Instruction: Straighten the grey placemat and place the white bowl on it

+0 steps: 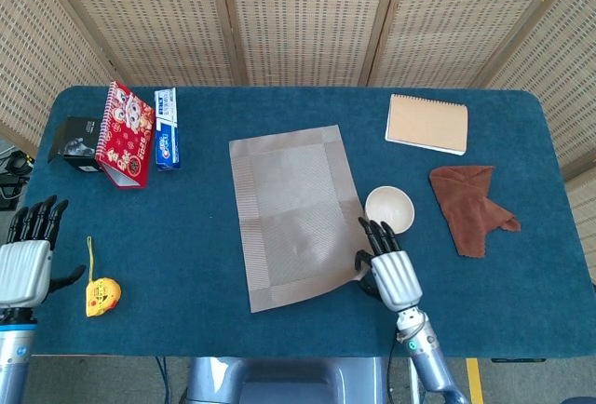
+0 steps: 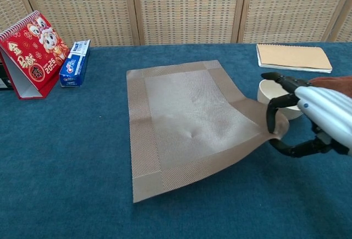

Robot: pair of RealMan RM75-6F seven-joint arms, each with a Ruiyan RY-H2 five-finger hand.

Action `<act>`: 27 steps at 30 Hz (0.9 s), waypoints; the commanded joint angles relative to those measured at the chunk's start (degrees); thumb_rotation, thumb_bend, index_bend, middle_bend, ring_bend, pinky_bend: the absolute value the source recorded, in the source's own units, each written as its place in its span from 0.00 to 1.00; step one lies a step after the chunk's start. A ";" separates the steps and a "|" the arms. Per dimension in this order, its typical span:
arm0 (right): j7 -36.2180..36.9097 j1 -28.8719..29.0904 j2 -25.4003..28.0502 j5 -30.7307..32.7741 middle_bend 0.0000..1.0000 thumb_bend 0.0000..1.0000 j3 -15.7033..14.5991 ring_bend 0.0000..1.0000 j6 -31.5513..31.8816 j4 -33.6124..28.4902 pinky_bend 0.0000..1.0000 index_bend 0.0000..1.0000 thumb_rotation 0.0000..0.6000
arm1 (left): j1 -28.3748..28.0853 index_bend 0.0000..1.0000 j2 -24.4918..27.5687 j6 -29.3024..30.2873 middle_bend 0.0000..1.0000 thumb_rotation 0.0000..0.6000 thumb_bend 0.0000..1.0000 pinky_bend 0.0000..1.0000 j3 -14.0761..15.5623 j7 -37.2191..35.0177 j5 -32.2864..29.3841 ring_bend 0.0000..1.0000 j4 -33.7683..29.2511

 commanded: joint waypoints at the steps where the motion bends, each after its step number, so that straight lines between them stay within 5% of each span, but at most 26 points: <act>1: 1.03 -1.44 2.99 -0.14 0.01 0.48 -0.30 0.00 1.63 -2.27 0.00 0.62 1.00 | -0.08 0.00 -0.29 -0.19 0.00 1.00 0.15 0.00 0.13 0.53 0.06 0.00 0.07; 27: 5.33 -2.78 7.58 3.06 0.06 0.49 2.79 0.00 1.87 -1.19 0.00 0.68 1.00 | -0.13 0.00 -0.84 -0.61 0.00 1.00 0.15 0.00 0.16 1.16 0.23 0.00 0.36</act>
